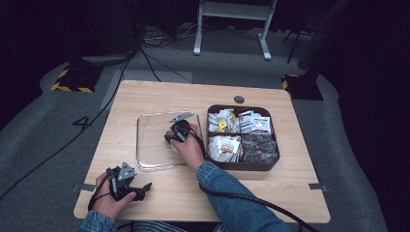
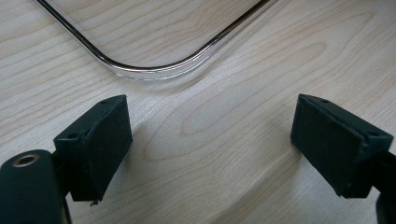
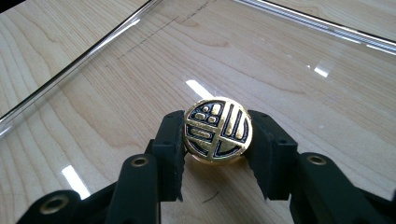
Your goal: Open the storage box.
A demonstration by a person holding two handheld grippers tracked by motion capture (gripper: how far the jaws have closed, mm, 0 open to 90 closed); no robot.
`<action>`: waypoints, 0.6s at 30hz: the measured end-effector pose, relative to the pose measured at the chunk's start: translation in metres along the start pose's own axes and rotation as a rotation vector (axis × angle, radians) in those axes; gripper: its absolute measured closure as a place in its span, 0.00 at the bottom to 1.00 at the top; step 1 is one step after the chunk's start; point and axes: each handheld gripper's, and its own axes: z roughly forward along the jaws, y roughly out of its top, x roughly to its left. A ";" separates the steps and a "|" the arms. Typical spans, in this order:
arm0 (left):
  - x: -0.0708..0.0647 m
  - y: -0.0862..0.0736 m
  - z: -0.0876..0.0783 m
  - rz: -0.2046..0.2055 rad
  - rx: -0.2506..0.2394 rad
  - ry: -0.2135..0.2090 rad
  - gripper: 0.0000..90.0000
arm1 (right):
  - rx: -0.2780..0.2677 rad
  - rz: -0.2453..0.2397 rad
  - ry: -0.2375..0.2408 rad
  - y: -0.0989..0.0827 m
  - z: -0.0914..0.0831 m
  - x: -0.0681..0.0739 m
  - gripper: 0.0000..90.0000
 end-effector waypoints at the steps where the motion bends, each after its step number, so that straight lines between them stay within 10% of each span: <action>1: 0.000 0.000 0.000 0.000 0.000 0.000 0.14 | 0.001 0.000 0.000 0.000 0.000 0.000 0.65; 18: -0.001 0.000 0.000 0.006 -0.003 -0.005 0.14 | -0.057 -0.041 0.027 0.017 -0.019 0.009 0.38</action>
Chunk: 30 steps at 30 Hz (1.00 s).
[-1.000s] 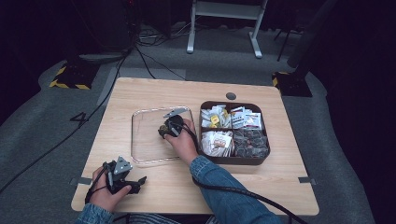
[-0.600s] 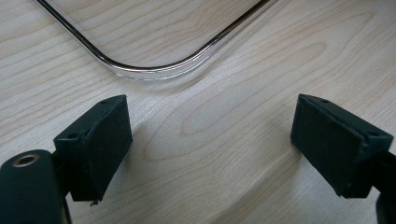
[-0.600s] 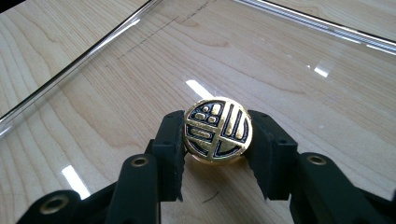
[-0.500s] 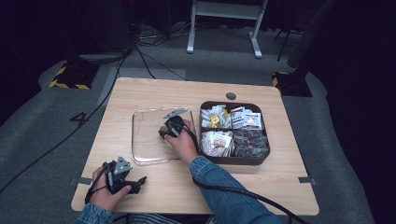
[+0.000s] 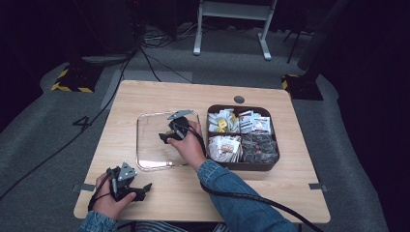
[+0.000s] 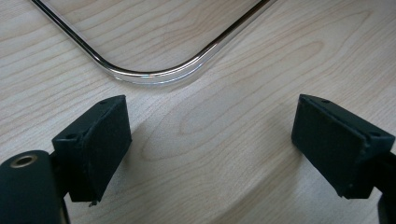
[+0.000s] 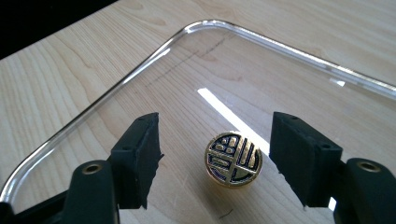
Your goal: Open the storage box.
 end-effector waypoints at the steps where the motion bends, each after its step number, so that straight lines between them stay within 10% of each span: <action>1: 0.000 0.000 0.000 0.000 0.000 0.000 0.14 | -0.005 -0.002 0.005 0.001 -0.003 0.000 0.38; 30: 0.000 -0.001 -0.001 0.005 0.001 -0.010 0.13 | -0.026 -0.086 0.007 0.017 -0.096 -0.017 0.40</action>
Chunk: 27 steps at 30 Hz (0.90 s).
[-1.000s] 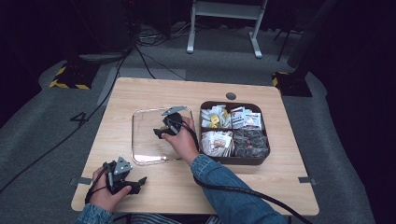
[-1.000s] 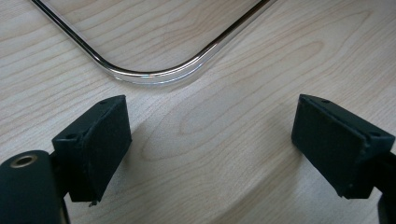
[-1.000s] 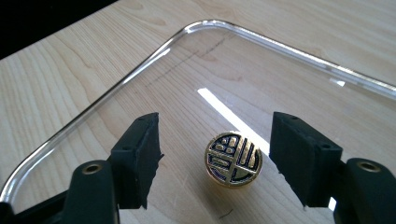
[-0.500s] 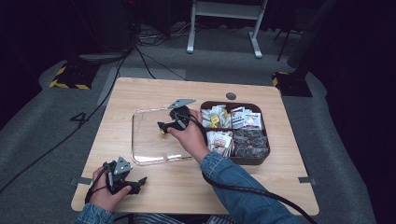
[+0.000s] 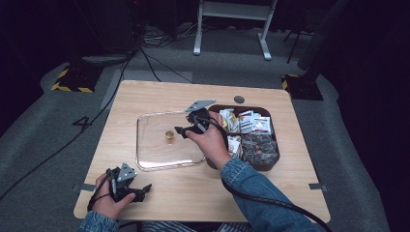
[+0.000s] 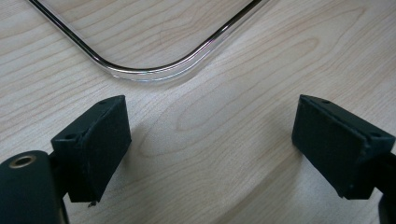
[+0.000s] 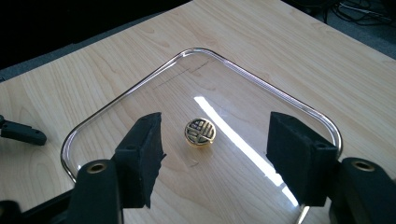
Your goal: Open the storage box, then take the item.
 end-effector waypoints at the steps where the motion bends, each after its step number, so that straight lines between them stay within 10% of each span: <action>1: 0.000 0.000 0.000 0.000 0.000 0.000 0.13 | -0.002 0.001 0.000 -0.001 -0.004 -0.002 0.40; 27: 0.001 0.004 0.004 -0.005 0.004 0.007 0.13 | -0.005 0.055 -0.043 -0.046 -0.084 -0.040 0.38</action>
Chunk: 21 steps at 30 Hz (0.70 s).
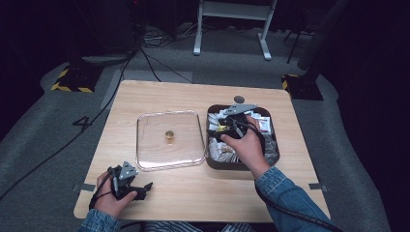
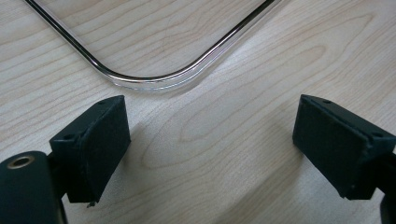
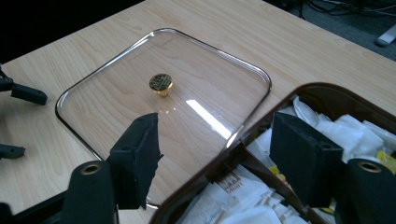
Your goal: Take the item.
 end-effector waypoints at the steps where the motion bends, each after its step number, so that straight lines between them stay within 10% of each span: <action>1: 0.000 0.000 0.000 -0.001 0.000 0.000 0.13 | 0.004 0.005 0.000 -0.002 -0.001 -0.002 0.38; 21: 0.000 0.000 0.000 0.000 -0.003 -0.002 0.13 | 0.133 0.056 -0.021 -0.055 0.011 -0.026 0.33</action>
